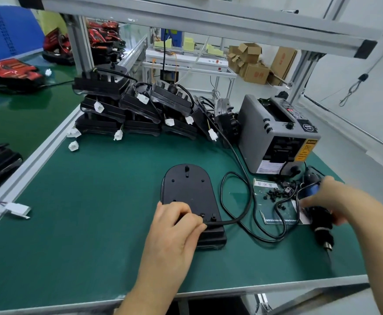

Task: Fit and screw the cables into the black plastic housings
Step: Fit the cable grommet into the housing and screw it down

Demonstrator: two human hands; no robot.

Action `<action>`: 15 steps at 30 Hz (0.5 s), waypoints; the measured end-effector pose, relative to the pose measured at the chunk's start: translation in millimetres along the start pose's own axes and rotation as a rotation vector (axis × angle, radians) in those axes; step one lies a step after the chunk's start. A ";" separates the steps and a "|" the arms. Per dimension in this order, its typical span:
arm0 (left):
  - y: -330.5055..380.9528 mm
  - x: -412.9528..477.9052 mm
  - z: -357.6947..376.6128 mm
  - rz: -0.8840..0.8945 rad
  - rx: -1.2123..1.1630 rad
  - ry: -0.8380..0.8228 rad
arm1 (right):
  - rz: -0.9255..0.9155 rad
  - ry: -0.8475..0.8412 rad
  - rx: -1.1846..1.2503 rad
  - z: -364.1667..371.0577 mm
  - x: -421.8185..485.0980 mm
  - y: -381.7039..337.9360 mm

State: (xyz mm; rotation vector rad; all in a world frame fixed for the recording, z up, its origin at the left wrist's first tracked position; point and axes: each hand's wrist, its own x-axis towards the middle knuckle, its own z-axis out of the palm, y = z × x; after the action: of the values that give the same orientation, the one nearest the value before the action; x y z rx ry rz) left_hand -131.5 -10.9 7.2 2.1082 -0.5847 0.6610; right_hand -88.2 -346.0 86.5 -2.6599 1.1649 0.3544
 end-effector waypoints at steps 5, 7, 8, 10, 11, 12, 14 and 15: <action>0.4 -0.8 0.2 -0.019 -0.012 -0.007 | -0.039 -0.018 0.080 7.9 -2.3 7.9; 0.4 -0.9 0.3 -0.022 -0.013 -0.002 | -0.064 -0.041 0.269 5.0 -6.5 16.0; 0.5 -0.6 0.6 -0.021 -0.012 -0.001 | -0.074 -0.052 0.409 2.9 -10.5 19.9; -0.5 -0.5 1.1 -0.020 -0.007 0.001 | -0.072 -0.069 0.739 -1.9 -21.6 22.8; -1.2 -0.6 1.5 -0.024 -0.007 0.002 | -0.067 -0.066 0.912 -4.9 -28.0 21.9; -1.9 -0.8 2.0 -0.026 -0.008 0.003 | -0.069 -0.064 1.090 -7.7 -33.7 18.5; -2.6 -0.9 2.8 -0.020 -0.008 0.010 | -0.104 -0.075 1.426 -12.3 -45.9 7.9; -2.6 -0.8 3.0 -0.018 -0.010 0.011 | -0.130 -0.084 1.563 -14.0 -52.0 1.5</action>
State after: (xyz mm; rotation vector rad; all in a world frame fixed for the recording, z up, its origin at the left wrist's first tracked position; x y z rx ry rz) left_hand -129.8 -11.8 3.6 2.0976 -0.5610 0.6573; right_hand -121.7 -315.1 115.3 -1.2789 0.6761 -0.3639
